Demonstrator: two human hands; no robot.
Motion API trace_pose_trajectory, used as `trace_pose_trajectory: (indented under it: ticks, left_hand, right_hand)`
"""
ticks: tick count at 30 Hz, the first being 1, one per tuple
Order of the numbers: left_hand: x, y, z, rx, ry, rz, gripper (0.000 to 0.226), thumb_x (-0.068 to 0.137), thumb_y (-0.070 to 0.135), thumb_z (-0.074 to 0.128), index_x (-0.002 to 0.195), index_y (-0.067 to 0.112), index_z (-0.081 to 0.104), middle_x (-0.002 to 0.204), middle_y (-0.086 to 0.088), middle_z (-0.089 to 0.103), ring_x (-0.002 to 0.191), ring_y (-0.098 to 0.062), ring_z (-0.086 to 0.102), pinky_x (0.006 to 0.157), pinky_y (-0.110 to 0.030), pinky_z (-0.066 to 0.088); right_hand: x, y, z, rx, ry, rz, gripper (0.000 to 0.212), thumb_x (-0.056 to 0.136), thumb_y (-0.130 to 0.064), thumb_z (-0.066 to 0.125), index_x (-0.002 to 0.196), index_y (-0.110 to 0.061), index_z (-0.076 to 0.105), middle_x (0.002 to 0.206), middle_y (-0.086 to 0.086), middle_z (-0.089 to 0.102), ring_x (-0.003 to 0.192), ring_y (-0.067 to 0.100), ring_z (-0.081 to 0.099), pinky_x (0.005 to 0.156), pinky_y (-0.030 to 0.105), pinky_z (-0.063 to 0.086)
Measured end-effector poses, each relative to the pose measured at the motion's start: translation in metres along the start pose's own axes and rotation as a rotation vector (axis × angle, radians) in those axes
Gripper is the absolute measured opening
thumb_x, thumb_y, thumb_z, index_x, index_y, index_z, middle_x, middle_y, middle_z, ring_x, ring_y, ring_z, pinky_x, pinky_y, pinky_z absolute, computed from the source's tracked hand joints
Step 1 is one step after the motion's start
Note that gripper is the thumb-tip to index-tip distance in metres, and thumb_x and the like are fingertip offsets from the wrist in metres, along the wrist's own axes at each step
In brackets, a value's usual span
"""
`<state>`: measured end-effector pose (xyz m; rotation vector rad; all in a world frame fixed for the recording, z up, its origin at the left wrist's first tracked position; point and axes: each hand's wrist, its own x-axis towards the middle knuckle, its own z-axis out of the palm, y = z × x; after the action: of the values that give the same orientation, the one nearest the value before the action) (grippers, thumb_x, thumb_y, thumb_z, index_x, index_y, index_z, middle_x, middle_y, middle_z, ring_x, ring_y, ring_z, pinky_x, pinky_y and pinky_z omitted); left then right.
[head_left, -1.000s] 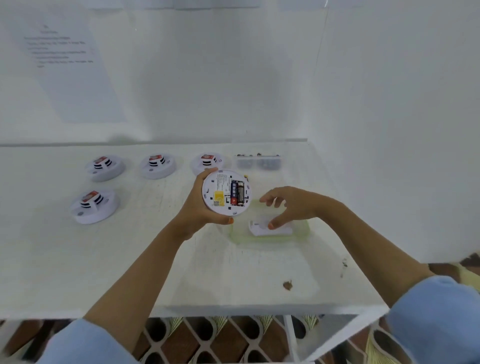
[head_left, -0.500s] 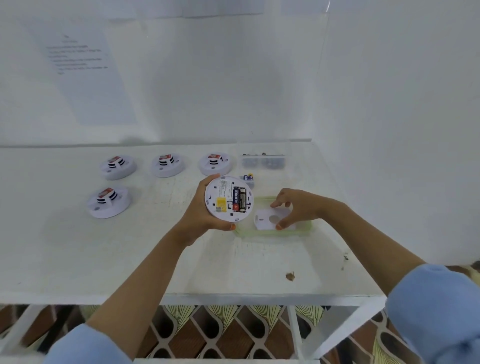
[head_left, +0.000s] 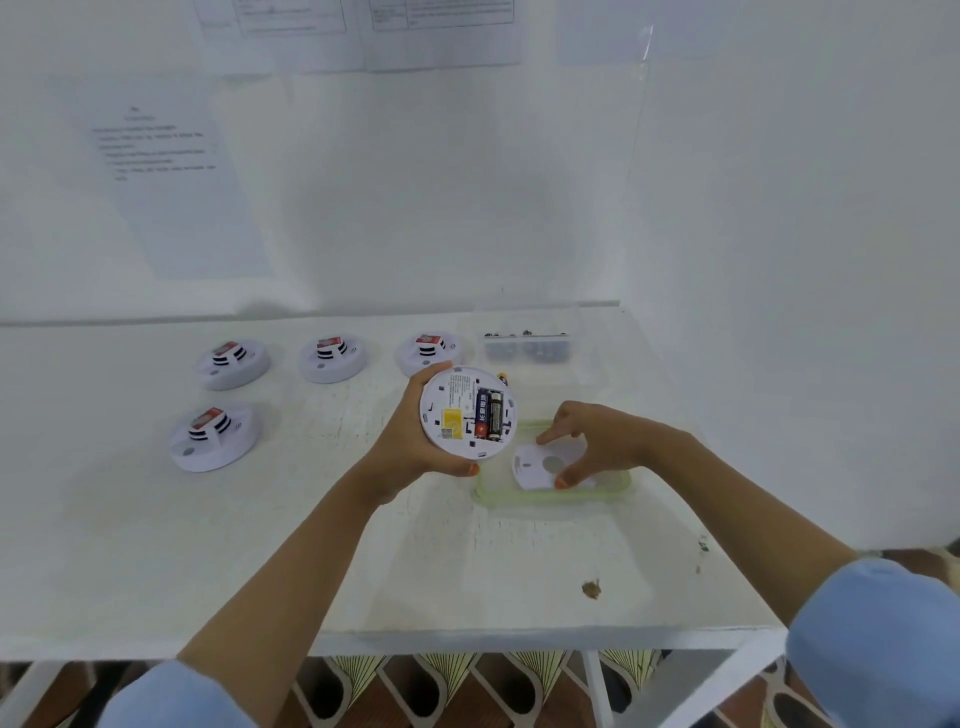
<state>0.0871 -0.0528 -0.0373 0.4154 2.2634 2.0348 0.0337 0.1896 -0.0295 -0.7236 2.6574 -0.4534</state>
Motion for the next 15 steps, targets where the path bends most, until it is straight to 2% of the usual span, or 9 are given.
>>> trace_pose_trajectory:
  ticks: [4,7,11,15]
  left_hand:
    - [0.008,-0.002,0.002,-0.009,-0.01,0.004,0.102,0.046,-0.007,0.077,0.13,0.029,0.033,0.126,0.005,0.049,0.11,-0.007,0.054,0.068,-0.025,0.055]
    - [0.012,-0.001,0.004,-0.01,-0.021,0.004,0.103,0.045,-0.007,0.077,0.129,0.032,0.032,0.125,0.007,0.048,0.11,-0.007,0.054,0.07,-0.024,0.055]
    - [0.017,-0.002,0.007,-0.008,-0.031,0.005,0.1,0.045,-0.007,0.077,0.126,0.034,0.033,0.123,0.01,0.049,0.108,-0.003,0.054,0.072,-0.023,0.055]
    - [0.021,-0.004,0.008,-0.006,-0.032,0.012,0.102,0.045,-0.006,0.078,0.128,0.033,0.033,0.126,0.006,0.048,0.113,-0.008,0.052,0.075,-0.022,0.054]
  right_hand:
    - [0.002,0.001,-0.001,-0.022,0.015,0.022,0.063,0.074,-0.037,0.074,0.131,-0.024,0.05,0.118,-0.002,0.044,0.113,0.015,0.045,0.093,0.026,0.036]
    - [0.003,-0.001,-0.001,-0.059,-0.005,0.02,0.07,0.069,-0.037,0.078,0.13,-0.022,0.05,0.117,-0.002,0.044,0.108,0.014,0.045,0.092,0.027,0.039]
    - [0.006,-0.005,-0.003,-0.07,-0.003,0.023,0.065,0.066,-0.036,0.08,0.122,-0.017,0.053,0.119,0.0,0.049,0.102,0.013,0.046,0.089,0.026,0.042]
    - [0.003,-0.01,-0.006,-0.087,0.035,0.026,0.065,0.065,-0.033,0.081,0.12,-0.014,0.054,0.117,0.001,0.052,0.099,0.013,0.047,0.084,0.023,0.041]
